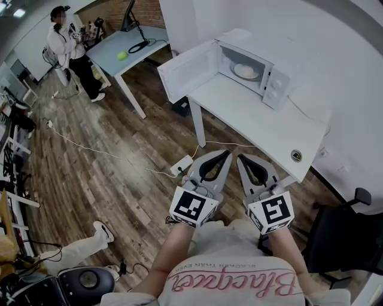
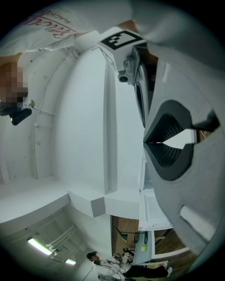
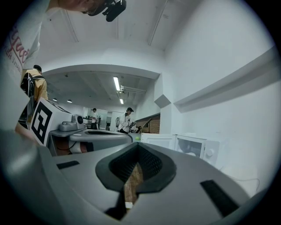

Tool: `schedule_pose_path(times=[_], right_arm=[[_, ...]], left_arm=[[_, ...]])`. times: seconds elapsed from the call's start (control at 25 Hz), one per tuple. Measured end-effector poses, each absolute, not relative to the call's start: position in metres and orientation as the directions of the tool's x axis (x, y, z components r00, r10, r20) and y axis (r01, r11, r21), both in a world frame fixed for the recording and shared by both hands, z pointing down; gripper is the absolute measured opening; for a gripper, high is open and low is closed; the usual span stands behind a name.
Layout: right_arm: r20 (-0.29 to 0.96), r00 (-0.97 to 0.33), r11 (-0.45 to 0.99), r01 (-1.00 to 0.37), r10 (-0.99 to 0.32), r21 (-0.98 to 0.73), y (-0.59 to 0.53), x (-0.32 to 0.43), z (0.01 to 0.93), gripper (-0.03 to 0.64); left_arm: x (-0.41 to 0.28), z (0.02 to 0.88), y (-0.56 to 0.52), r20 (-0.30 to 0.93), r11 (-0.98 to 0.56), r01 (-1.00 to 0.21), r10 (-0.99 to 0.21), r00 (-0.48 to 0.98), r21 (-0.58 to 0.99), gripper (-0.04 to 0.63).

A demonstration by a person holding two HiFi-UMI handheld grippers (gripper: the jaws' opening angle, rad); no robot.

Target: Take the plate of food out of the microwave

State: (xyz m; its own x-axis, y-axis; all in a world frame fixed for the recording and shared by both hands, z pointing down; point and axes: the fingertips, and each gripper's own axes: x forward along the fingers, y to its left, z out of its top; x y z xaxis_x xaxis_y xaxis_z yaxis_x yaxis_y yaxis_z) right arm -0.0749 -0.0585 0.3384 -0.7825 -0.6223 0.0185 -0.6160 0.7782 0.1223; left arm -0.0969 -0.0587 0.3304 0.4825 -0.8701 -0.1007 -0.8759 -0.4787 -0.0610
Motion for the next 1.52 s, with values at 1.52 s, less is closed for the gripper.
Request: schedule_pose_path(times=[1.52], right_arm=[[0.057, -0.733, 0.735, -0.671, -0.677, 0.099, -0.208, -0.072, 0.349, 0.011]], left_arm=[[-0.097, 0.335, -0.218, -0.092, -0.521, -0.852, -0.847, 0.524, -0.061, 0.006]])
